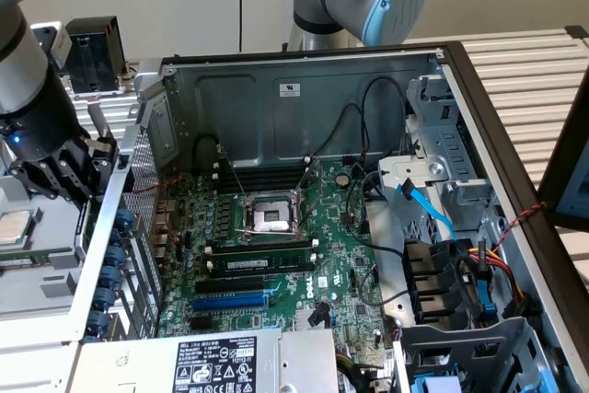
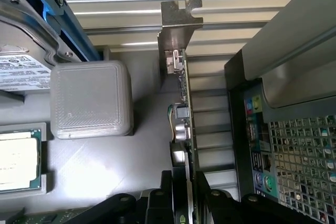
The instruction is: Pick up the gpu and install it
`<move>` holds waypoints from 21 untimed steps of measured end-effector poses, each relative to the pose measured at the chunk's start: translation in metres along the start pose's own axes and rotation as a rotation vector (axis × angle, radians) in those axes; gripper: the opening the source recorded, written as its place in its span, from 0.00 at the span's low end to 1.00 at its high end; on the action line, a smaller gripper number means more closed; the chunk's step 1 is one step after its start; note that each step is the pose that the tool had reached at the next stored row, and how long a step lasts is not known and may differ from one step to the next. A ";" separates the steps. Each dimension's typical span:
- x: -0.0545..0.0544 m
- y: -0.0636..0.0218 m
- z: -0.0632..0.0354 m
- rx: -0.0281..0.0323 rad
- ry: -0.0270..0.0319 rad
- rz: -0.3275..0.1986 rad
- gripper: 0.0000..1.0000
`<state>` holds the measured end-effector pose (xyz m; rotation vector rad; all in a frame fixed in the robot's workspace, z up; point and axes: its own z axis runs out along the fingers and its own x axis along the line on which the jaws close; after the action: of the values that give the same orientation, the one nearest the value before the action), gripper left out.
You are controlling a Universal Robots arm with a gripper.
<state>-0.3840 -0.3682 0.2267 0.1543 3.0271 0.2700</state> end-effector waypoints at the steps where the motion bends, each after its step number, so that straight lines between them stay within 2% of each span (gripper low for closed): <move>1: 0.000 0.0002 -0.0008 -0.0011 0.0002 0.000 0.28; 4: 0.000 0.0010 -0.0049 -0.0049 0.0005 0.001 0.28; 16: -0.003 0.0073 -0.0399 -0.0202 0.0019 0.002 0.28; 21: -0.004 0.0079 -0.0433 -0.0256 0.0035 0.003 0.28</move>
<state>-0.3842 -0.3683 0.2709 0.1565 3.0257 0.3095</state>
